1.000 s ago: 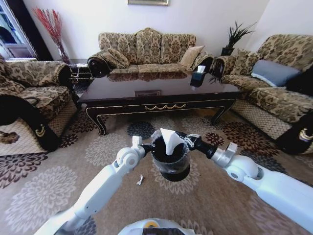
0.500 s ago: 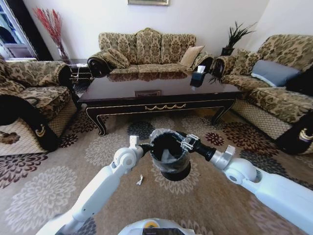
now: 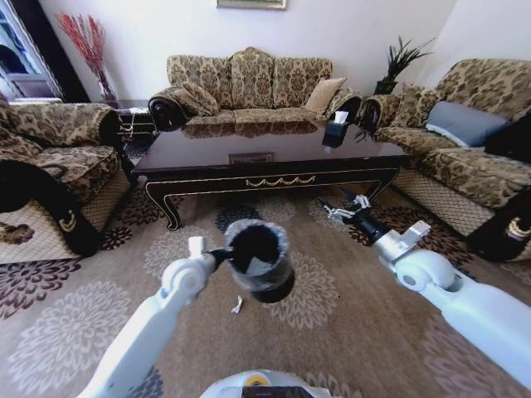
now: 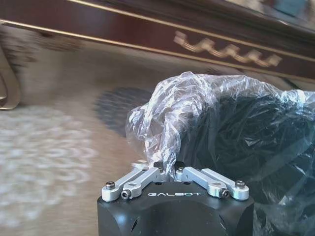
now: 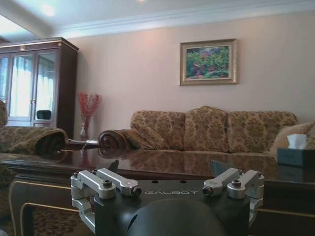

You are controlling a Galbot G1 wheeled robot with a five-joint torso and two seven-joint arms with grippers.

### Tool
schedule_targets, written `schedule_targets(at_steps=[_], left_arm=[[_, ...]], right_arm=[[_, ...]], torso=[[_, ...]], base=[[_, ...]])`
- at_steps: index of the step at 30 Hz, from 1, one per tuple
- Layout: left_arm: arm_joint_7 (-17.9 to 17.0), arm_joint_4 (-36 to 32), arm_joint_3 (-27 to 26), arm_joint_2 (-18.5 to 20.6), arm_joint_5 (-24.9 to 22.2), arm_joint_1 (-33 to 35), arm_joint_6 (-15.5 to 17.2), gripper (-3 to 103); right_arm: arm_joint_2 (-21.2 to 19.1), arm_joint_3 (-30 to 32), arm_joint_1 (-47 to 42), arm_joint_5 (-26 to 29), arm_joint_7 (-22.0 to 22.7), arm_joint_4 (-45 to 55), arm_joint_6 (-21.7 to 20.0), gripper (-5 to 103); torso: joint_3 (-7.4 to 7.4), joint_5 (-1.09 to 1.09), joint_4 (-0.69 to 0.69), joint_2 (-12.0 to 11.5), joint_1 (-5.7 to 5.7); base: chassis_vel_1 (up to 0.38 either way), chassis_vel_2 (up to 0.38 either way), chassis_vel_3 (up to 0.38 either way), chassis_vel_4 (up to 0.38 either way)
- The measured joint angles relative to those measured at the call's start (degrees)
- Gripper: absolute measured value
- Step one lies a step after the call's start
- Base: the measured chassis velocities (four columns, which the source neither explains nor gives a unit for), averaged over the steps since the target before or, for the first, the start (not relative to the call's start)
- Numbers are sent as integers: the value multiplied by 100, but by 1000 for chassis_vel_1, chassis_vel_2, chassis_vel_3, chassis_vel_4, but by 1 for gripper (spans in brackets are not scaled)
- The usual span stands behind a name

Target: Move to the front of the table and pick up the trash from the floor, then place it into the trash bin.

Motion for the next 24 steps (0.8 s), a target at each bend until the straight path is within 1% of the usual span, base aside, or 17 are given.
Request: schedule_targets(at_steps=[1, 2, 3, 4, 5, 6, 8, 11, 12, 14, 16, 17, 19, 20, 22, 24], left_arm=[[-3, -73, -258, 17, 2, 157, -1, 2], [-5, -95, -324, 20, 3, 199, 0, 2], [-9, -168, -532, 20, 7, 326, -1, 2], [0, -294, -864, 2, 54, 540, 0, 2], [4, -362, -1043, -7, 75, 651, 0, 2], [4, -362, -1043, -7, 75, 651, 0, 2], [6, -494, -1333, -17, 92, 846, 0, 2], [34, -832, -1839, -32, 177, 1314, -34, 2], [34, -832, -1839, -32, 177, 1314, -34, 2], [78, -982, -2050, -37, 280, 1531, -51, 2], [116, -1161, -2379, -47, 323, 1770, -82, 2], [116, -1161, -2379, -47, 323, 1770, -82, 2], [135, -1238, -2588, -51, 295, 1894, -100, 2], [146, -1283, -2778, -51, 257, 1995, -111, 2], [159, -1296, -2867, -49, 240, 2039, -112, 2], [202, -1298, -3047, -35, 206, 2107, -118, 2]], right_arm=[[121, 91, -114, -46, 16, -71, -10, 100], [163, 126, -153, -68, 19, -99, -12, 100], [273, 212, -274, -125, 21, -168, -12, 100], [463, 318, -474, -222, 21, -289, -9, 100], [579, 377, -609, -291, 4, -367, 18, 100], [579, 377, -609, -291, 4, -367, 18, 100], [767, 479, -816, -380, -162, -494, 143, 100], [1229, 709, -1257, -628, -674, -698, 273, 100], [1229, 709, -1257, -628, -674, -698, 273, 100], [1404, 749, -1403, -745, -817, -733, 285, 100], [1635, 707, -1567, -990, -978, -773, 317, 100], [1635, 707, -1567, -990, -978, -773, 317, 100], [1771, 604, -1663, -1152, -1047, -799, 343, 100], [1892, 490, -1743, -1318, -1105, -837, 371, 100], [1950, 427, -1770, -1409, -1129, -860, 387, 100], [2069, 304, -1798, -1613, -1174, -933, 434, 100]], torso=[[0, 1, 0, 0, 0], [0, 2, -1, 0, 0], [0, 0, 0, 0, 0], [0, -1, -2, 0, 0], [0, 1, -2, 0, 0], [0, 1, -2, 0, 0], [0, 1, -2, 0, 0], [0, 1, -4, 0, 0], [0, 1, -4, 0, 0], [0, 0, -3, 0, 0], [-1, 0, -2, 0, 0], [-1, 0, -2, 0, 0], [-1, 1, -2, 0, 0], [-1, 1, -3, 0, 0], [-1, 1, -3, 0, 0], [0, 1, -2, 1, 0]], base=[[0, 0, 0, 0], [0, 0, 0, 0], [0, 0, 0, 0], [0, 0, 0, 0], [0, 0, 0, 0], [0, 0, 0, 0], [0, 0, 0, 0], [0, 0, 0, 0], [0, 0, 0, 0], [0, 0, 0, 0], [0, 0, 0, 0], [0, 0, 0, 0], [0, 0, 0, 0], [0, 0, 0, 0], [0, 0, 0, 0], [0, 0, 0, 0]])
